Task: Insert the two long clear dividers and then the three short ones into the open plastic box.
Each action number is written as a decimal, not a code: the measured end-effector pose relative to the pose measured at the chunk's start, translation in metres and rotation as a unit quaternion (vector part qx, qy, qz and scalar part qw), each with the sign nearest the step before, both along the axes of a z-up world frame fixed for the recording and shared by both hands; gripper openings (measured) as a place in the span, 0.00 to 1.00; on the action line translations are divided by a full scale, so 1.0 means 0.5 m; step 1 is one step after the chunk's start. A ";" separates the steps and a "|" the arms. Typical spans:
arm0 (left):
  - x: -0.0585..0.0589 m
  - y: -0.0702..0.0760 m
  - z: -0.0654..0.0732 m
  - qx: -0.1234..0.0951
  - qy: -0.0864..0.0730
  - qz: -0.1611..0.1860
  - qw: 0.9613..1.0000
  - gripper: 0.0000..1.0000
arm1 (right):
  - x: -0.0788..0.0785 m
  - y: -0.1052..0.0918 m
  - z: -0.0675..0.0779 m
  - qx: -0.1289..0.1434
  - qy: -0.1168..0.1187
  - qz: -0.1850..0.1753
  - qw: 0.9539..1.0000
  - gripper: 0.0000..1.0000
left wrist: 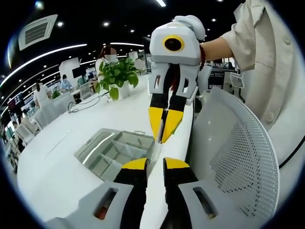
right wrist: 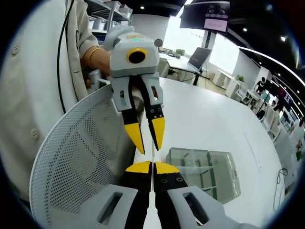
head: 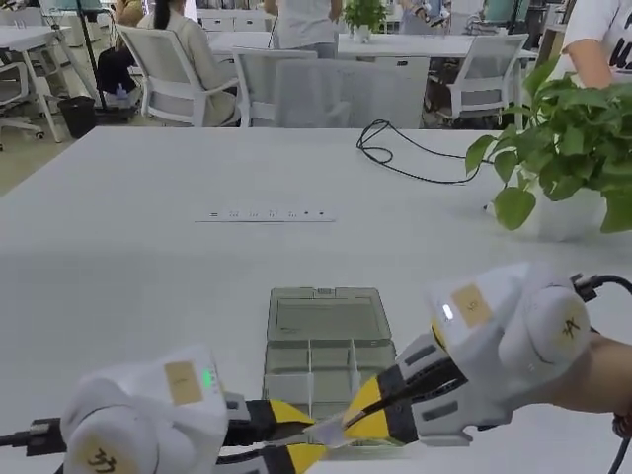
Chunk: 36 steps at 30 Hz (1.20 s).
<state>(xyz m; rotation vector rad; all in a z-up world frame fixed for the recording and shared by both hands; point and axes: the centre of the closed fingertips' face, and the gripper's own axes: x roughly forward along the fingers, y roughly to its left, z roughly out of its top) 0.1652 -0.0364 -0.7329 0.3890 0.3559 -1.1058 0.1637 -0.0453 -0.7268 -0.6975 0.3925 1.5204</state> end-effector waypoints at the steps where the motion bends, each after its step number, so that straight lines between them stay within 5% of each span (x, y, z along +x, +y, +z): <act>1: 0.001 0.001 0.000 -0.003 0.001 0.003 1.000 0.12 | 0.004 -0.002 0.001 -0.001 0.000 -0.006 1.000 0.02; 15: 0.028 0.019 0.030 -0.085 0.020 0.073 0.993 0.29 | 0.070 -0.019 0.013 -0.010 -0.012 -0.073 0.997 0.02; 19: 0.034 0.023 0.030 -0.090 0.022 0.087 0.992 0.35 | 0.094 -0.030 0.005 -0.026 0.002 -0.107 0.994 0.02; 36: 0.057 0.028 0.026 -0.104 0.038 0.123 0.986 0.62 | 0.161 -0.048 -0.025 -0.061 -0.010 -0.150 0.987 0.02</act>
